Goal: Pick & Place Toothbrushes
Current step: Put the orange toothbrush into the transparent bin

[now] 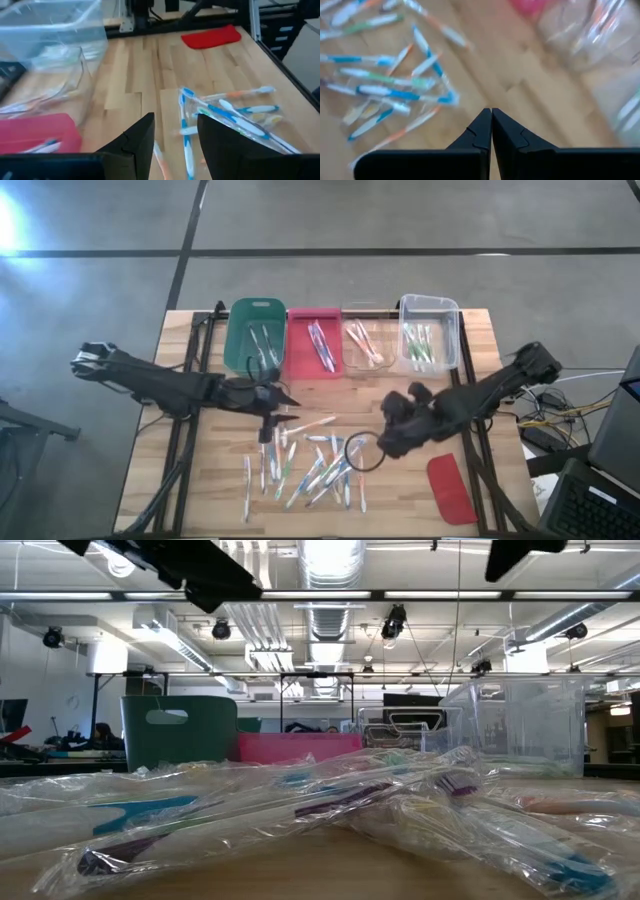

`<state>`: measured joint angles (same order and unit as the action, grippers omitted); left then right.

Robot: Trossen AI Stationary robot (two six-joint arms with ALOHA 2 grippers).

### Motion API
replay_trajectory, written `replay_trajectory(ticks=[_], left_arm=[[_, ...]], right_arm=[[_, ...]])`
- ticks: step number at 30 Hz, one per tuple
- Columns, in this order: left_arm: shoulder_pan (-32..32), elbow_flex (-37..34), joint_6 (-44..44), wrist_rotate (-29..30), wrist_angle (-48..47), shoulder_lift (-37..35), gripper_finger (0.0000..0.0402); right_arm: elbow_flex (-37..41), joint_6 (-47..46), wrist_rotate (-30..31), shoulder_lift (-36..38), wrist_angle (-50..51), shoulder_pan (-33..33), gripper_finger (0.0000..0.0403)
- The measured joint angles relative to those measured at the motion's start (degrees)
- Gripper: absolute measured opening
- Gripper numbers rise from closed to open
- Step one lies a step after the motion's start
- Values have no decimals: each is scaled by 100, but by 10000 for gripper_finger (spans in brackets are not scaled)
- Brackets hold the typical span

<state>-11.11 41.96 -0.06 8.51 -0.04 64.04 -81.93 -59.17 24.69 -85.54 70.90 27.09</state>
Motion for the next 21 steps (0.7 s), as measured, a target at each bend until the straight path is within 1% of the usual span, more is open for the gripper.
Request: replay_trajectory(ticks=[3,6,8,11,15,21], left_arm=[[12,-276,5,217,37,-420,155],[15,-481,5,249,22,-821,156],[13,-540,9,242,-13,-1085,155],[13,-552,126,322,-147,-1508,154],[14,-554,216,593,-305,-1985,154],[13,-554,217,614,-318,-2424,154]], right_arm=[[11,-331,-335,-268,-95,182,8],[-16,-532,-442,-585,-205,291,8],[-32,-655,-497,-767,-343,344,8],[-35,-809,-759,-1029,-453,377,8],[-35,-1092,-823,-1304,-648,457,8],[-35,-1408,-829,-1554,-1178,474,8]])
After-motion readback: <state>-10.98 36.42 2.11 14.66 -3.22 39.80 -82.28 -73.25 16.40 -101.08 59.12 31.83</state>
